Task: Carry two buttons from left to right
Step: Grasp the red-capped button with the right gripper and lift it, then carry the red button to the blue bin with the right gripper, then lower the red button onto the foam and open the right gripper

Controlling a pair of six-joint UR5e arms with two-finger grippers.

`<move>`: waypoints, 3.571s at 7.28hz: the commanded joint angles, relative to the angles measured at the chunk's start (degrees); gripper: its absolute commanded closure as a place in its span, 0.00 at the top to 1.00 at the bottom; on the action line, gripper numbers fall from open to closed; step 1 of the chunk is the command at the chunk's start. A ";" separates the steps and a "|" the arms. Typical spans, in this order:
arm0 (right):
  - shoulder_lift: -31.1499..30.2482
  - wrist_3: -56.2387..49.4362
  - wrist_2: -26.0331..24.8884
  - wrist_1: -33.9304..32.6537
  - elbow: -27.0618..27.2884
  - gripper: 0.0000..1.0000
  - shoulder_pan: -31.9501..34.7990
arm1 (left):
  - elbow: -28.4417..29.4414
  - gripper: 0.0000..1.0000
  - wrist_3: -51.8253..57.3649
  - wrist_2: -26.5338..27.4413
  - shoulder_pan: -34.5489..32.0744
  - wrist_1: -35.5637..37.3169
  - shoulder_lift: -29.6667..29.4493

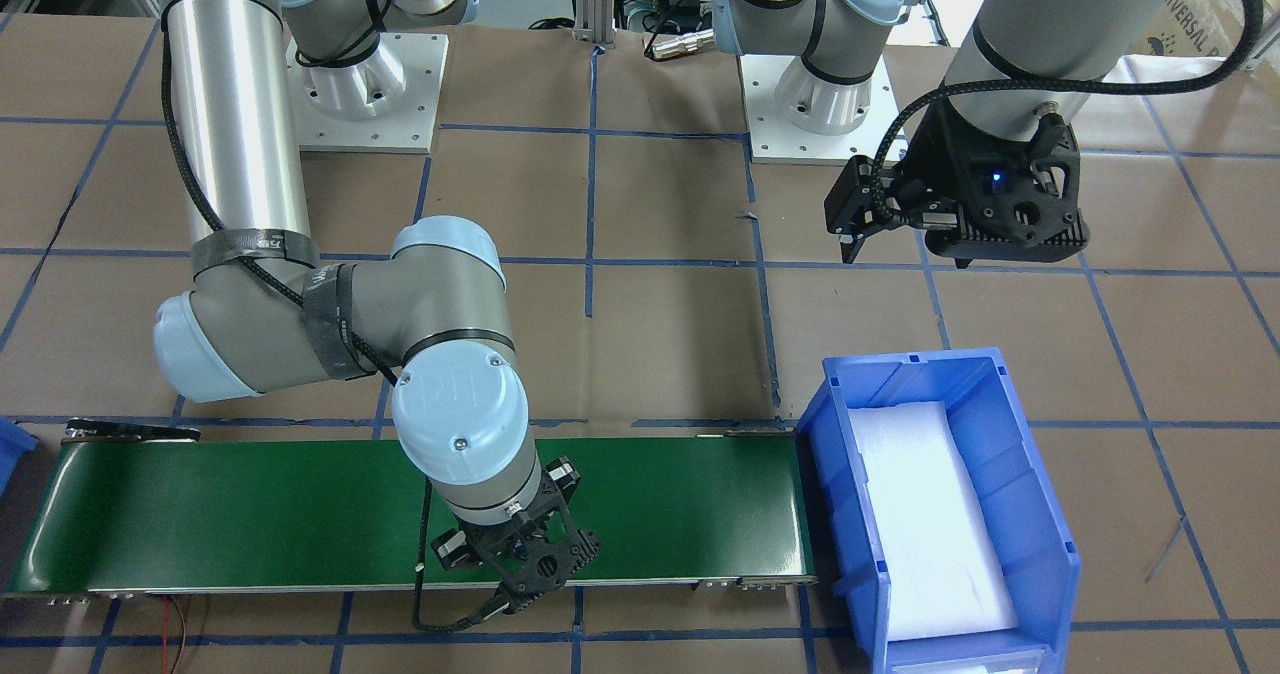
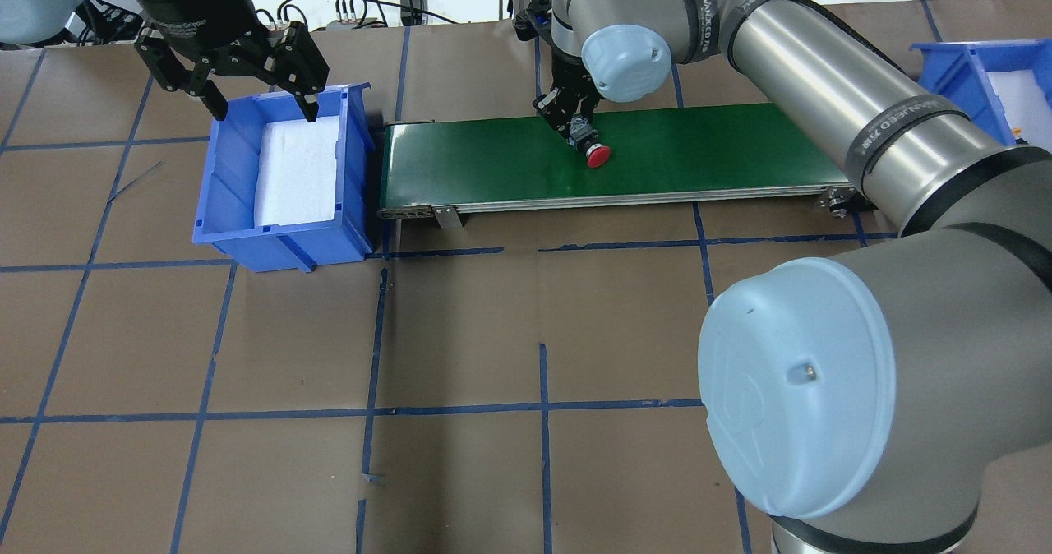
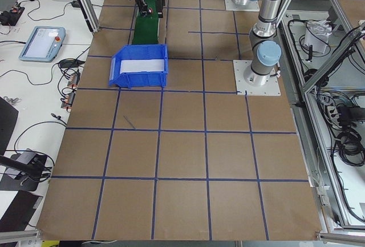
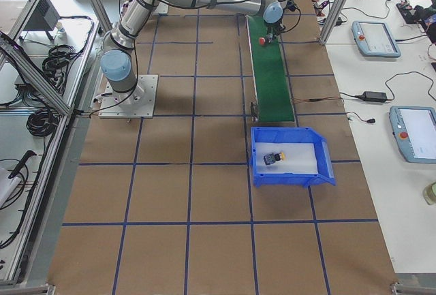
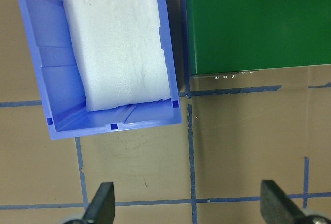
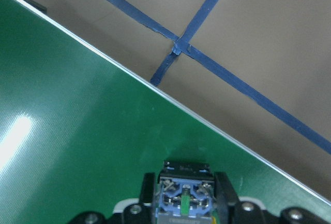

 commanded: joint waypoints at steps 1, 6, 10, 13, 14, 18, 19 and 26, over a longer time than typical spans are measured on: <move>-1.99 -3.64 0.11 5.10 -3.23 0.08 -7.15 | -0.02 1.00 0.00 -0.03 -0.01 0.00 0.00; -5.43 -18.36 -2.08 14.09 -5.45 0.08 -29.64 | -0.02 1.00 0.00 -0.03 -0.01 0.00 0.00; -3.25 -31.49 -4.02 14.01 -8.60 0.08 -42.85 | 0.16 1.00 0.00 -0.03 -0.01 0.09 -0.26; 3.67 -33.36 -3.93 13.92 -17.81 0.08 -45.60 | 0.42 1.00 0.00 -0.12 0.07 -0.09 -0.35; 6.58 -33.36 -3.49 13.40 -20.63 0.09 -45.60 | 0.42 1.00 0.00 -1.25 0.07 -0.09 -0.44; 12.13 -33.09 -3.14 8.39 -21.80 0.09 -45.51 | 0.95 1.00 0.00 -1.43 0.25 0.09 -1.06; 12.84 -33.09 -3.05 8.21 -21.80 0.09 -45.51 | 1.03 1.00 0.00 -1.35 0.25 0.09 -1.14; 14.78 -32.92 -1.48 5.92 -21.36 0.40 -45.16 | 0.33 1.00 0.00 -3.28 0.43 0.00 -1.05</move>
